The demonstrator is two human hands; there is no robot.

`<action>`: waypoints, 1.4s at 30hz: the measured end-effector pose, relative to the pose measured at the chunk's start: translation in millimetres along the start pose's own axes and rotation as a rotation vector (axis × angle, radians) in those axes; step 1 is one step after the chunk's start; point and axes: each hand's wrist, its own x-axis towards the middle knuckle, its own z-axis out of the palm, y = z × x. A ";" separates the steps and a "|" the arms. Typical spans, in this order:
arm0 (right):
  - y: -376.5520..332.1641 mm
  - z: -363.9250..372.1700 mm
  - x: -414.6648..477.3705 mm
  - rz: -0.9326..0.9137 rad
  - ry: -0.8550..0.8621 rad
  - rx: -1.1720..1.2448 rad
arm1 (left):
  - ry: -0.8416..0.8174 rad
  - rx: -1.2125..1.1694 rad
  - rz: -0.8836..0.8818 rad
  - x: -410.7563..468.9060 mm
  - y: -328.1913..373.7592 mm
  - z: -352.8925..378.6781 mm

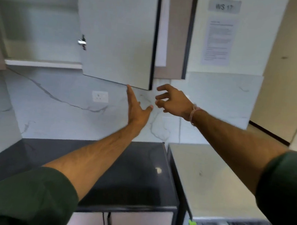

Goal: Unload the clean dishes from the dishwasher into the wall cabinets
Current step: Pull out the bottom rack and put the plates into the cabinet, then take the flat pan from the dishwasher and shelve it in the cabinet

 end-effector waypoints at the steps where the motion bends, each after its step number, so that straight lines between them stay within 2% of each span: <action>1: 9.4 -2.9 -8.2 0.017 -0.006 -0.040 | -0.013 -0.014 0.003 -6.7 -1.1 5.8; 6: 62.7 -19.4 -53.6 0.077 -0.065 -0.193 | -0.160 0.010 -0.050 -51.7 -6.2 38.1; 13: 169.3 -49.2 -131.6 0.206 -0.149 -0.292 | -0.327 0.038 -0.234 -141.4 -35.4 124.6; 17: 248.4 -72.4 -175.2 0.260 -0.208 -0.276 | -0.423 0.059 -0.333 -203.5 -64.1 183.9; 22: 369.1 -86.5 -235.9 0.350 -0.294 -0.205 | -0.430 0.127 -0.499 -282.6 -105.7 267.9; 25: 448.3 -81.0 -276.8 0.444 -0.328 -0.126 | -0.434 0.150 -0.583 -326.1 -140.8 316.8; 29: 552.7 -65.3 -338.8 0.594 -0.357 -0.046 | -0.554 0.126 -0.676 -392.8 -202.7 375.7; 37: 736.0 -9.1 -465.2 0.935 -0.262 -0.105 | -0.757 0.183 -0.819 -508.8 -345.9 507.2; 42: 830.8 41.7 -533.5 1.131 -0.203 -0.133 | -0.800 0.229 -0.940 -573.5 -437.3 580.3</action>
